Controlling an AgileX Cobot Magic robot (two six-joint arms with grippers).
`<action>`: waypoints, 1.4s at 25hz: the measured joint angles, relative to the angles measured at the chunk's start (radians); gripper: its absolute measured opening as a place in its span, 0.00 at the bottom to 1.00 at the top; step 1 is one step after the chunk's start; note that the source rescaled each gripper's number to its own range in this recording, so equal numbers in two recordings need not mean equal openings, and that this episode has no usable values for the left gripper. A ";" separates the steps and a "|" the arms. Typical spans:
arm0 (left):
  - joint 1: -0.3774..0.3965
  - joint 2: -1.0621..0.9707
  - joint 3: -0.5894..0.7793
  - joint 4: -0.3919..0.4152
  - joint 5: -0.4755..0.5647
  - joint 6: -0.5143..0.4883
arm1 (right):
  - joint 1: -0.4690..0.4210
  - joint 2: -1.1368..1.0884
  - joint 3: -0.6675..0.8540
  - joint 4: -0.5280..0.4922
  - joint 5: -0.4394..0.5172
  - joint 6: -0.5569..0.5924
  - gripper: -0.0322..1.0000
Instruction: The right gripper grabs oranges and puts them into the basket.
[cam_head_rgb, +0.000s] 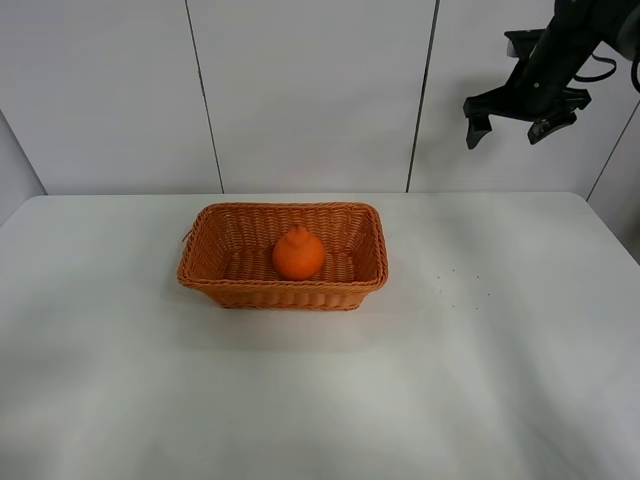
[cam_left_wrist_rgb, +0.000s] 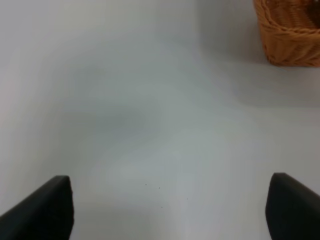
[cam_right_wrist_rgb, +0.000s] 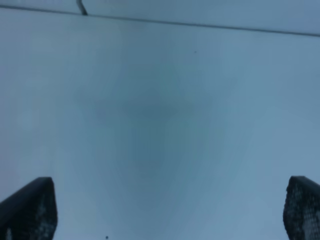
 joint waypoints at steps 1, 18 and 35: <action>0.000 0.000 0.000 0.000 0.000 0.000 | 0.001 -0.021 0.018 0.000 -0.001 0.001 1.00; 0.000 0.000 0.000 0.000 0.000 0.000 | 0.002 -0.987 1.110 0.016 -0.001 0.035 1.00; 0.000 0.000 0.000 0.000 0.000 0.000 | 0.002 -2.079 1.766 0.017 -0.191 0.046 1.00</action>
